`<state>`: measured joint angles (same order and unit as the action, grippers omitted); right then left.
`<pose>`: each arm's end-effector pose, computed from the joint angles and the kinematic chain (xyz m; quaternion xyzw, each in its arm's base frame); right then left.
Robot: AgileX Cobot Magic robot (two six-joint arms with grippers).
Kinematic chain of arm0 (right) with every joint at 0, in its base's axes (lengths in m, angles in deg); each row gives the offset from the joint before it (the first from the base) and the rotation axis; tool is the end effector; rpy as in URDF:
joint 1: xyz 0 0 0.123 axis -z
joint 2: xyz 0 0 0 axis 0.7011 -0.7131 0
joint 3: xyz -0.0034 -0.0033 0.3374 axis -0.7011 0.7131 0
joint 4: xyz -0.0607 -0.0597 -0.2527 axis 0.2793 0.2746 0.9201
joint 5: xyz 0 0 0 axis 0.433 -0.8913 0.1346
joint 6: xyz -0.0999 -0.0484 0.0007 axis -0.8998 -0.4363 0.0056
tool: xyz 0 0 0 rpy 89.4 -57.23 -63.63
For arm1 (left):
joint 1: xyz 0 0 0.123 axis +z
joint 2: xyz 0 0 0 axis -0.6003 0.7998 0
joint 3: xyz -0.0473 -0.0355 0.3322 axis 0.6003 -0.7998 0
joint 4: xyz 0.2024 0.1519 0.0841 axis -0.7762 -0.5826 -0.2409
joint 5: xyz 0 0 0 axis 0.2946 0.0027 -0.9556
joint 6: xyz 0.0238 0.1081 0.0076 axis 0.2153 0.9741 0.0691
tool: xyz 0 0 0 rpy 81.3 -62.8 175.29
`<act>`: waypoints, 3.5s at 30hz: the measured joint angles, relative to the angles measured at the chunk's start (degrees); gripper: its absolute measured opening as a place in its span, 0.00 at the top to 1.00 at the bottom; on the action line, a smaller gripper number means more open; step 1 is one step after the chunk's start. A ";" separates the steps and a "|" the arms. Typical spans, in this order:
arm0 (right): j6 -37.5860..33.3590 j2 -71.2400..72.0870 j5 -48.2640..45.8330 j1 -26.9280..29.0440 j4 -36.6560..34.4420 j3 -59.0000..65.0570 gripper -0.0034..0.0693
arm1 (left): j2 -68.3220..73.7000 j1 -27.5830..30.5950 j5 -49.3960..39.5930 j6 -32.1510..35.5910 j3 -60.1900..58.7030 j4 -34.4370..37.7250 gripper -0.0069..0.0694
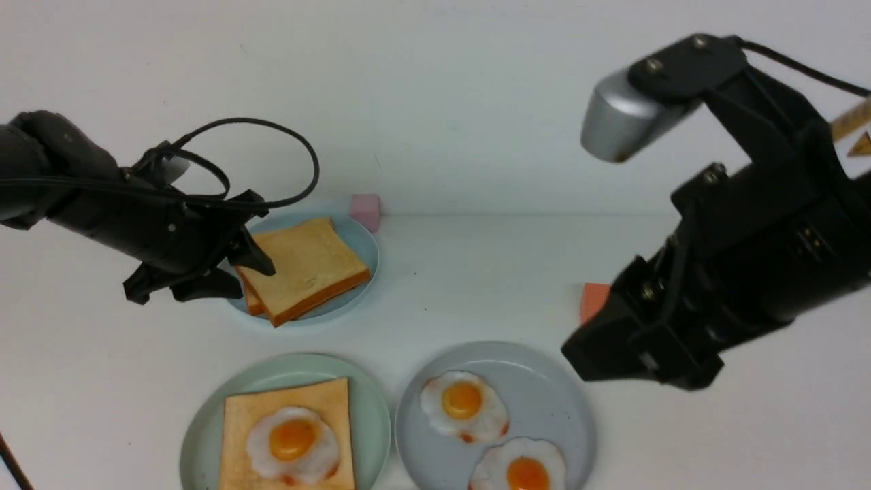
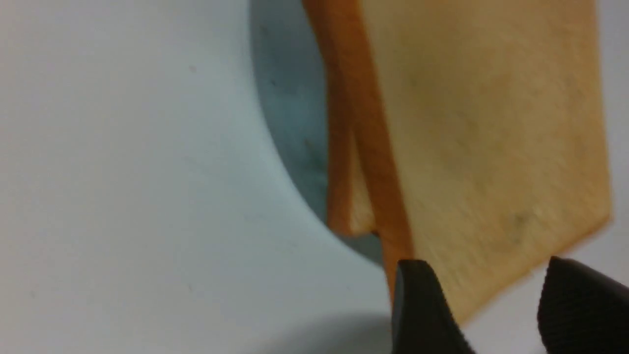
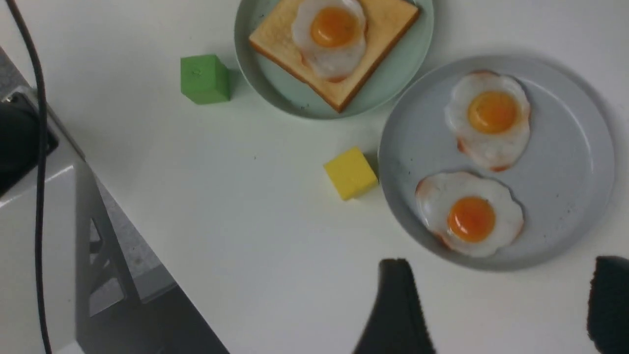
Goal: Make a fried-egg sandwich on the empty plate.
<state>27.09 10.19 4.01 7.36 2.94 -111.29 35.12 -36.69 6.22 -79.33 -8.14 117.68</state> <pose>0.1868 0.1787 0.4258 -0.3840 0.8647 0.2036 0.2517 0.4392 -0.0376 0.2281 -0.2151 0.9232 -0.2388 0.2109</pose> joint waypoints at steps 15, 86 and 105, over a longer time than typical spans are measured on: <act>2.93 0.07 -0.76 0.00 0.13 0.36 0.26 | 3.62 0.48 4.21 3.64 0.00 4.22 0.89; -1.23 49.65 59.91 1.17 -4.32 65.51 0.95 | -92.87 -17.99 -5.78 14.57 -51.42 0.09 0.93; -1.29 49.69 60.20 1.17 -4.32 65.51 0.94 | -97.30 -17.99 2.34 26.53 -53.70 -9.04 0.93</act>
<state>25.80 59.88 64.20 8.52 -1.38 -45.78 -62.18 -54.67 8.56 -52.80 -61.85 108.64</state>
